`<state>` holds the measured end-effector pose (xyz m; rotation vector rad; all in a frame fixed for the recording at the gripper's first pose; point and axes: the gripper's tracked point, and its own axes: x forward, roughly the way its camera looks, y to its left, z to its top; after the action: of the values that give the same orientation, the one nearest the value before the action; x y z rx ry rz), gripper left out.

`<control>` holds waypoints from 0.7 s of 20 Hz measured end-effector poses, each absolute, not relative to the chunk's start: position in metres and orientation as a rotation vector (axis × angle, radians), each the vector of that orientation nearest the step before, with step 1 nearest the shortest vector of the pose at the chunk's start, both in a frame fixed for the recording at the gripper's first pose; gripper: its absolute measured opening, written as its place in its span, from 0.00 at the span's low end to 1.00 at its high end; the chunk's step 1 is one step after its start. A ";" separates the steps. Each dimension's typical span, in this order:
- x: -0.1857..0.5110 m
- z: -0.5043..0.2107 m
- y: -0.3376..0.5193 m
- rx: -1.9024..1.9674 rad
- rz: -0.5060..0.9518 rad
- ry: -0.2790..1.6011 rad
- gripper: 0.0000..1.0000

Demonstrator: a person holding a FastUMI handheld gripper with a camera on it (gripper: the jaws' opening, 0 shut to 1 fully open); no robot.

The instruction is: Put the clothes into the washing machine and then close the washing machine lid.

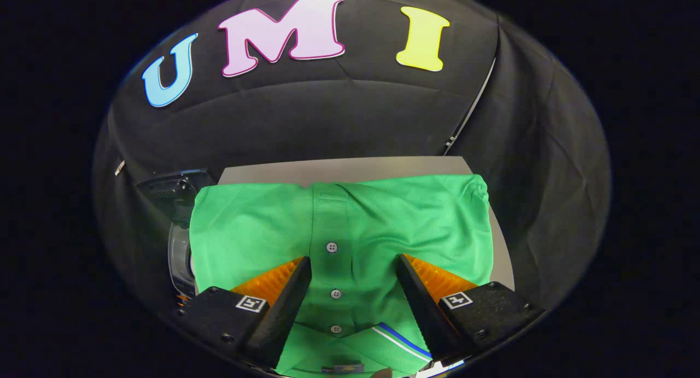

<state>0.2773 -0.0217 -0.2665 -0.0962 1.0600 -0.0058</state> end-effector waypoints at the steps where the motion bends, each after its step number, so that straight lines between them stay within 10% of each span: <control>1: 0.277 -0.270 -0.020 -0.099 -0.008 1.059 1.00; 2: 0.276 -0.264 -0.016 -0.120 0.021 1.078 0.96; 6: 0.284 -0.265 -0.013 -0.175 0.046 1.030 0.20; 14: 0.283 -0.207 0.010 0.037 0.126 0.916 0.10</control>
<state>0.2827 0.0103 -0.2073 0.0370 0.9162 0.1259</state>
